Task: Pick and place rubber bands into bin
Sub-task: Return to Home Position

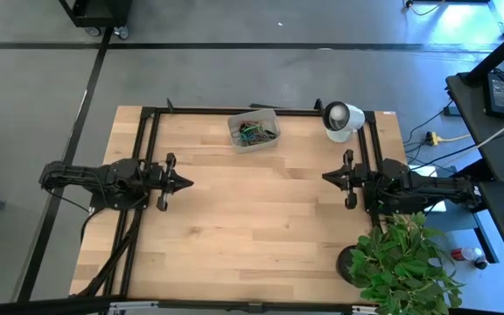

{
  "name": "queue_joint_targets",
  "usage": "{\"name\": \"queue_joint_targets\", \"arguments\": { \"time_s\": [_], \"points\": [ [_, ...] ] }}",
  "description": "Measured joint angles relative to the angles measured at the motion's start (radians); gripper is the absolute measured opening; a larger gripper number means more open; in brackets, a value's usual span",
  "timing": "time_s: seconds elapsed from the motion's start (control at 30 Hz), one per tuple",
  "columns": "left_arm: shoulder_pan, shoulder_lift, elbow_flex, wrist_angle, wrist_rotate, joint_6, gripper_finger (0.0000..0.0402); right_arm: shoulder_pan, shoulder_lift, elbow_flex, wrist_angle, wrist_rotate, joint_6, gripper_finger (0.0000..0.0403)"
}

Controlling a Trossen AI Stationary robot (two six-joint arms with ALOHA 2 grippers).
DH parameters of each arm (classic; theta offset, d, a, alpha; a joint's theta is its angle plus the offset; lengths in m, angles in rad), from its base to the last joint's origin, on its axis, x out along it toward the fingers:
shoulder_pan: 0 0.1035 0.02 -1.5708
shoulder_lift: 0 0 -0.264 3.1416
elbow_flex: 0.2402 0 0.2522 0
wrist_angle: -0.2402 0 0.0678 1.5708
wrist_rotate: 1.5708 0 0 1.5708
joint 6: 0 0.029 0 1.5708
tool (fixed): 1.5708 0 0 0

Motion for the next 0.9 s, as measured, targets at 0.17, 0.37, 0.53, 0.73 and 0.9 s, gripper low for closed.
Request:
{"name": "queue_joint_targets", "arguments": {
  "time_s": [0.17,0.37,0.53,0.73,0.9],
  "points": [
    [0.000,0.000,0.000,0.000,0.000,0.000,0.0003,0.000,0.000,0.000,0.000,0.000,0.000,0.0032],
    [0.000,0.000,0.000,0.000,0.000,0.000,0.0003,0.000,0.000,0.000,0.000,0.000,0.000,0.0032],
    [0.000,0.000,0.000,0.000,0.000,0.000,0.0005,0.000,0.000,0.000,0.000,0.000,0.000,0.0032],
    [0.000,0.000,0.000,0.000,0.000,0.000,0.0002,0.000,0.000,0.000,0.000,0.000,0.000,0.0032],
    [0.000,0.000,0.000,0.000,0.000,0.000,0.0007,0.000,0.000,0.000,0.000,0.000,0.000,0.0032]
  ]
}}
